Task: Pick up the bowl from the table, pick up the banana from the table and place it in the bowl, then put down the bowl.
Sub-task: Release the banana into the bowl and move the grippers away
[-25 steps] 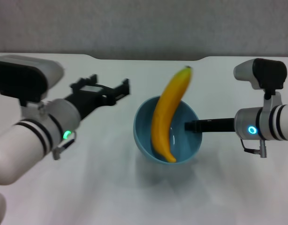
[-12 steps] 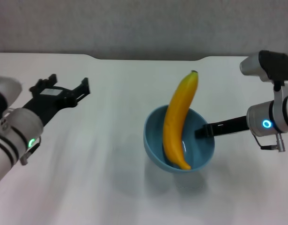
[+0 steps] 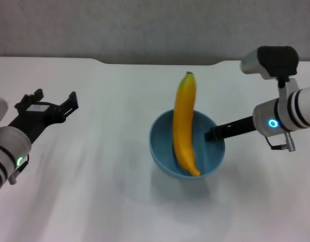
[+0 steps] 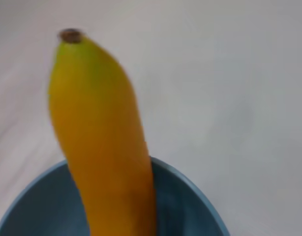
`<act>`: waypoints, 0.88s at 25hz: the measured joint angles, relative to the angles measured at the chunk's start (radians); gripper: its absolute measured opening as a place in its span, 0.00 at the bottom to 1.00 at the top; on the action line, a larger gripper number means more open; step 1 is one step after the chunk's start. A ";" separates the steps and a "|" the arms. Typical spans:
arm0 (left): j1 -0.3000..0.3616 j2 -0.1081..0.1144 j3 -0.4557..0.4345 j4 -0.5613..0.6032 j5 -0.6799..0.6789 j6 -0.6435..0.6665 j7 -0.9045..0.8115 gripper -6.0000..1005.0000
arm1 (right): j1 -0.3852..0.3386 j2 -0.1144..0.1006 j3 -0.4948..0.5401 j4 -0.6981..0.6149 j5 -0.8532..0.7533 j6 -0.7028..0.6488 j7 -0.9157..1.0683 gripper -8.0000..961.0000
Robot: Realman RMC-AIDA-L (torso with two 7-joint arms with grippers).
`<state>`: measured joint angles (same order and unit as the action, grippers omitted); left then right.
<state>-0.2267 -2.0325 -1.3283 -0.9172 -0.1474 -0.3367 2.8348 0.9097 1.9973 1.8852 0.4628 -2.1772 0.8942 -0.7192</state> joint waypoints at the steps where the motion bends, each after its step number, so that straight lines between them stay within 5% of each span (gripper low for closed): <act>1: -0.003 0.000 -0.004 0.009 -0.001 -0.006 -0.002 0.90 | 0.010 0.001 -0.001 -0.015 0.000 -0.008 -0.003 0.09; 22: -0.022 -0.005 -0.017 0.081 -0.015 -0.047 -0.037 0.90 | 0.018 0.017 -0.055 -0.099 0.012 -0.117 -0.029 0.10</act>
<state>-0.2489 -2.0376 -1.3454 -0.8365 -0.1626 -0.3835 2.7980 0.9279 2.0141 1.8298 0.3635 -2.1656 0.7774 -0.7479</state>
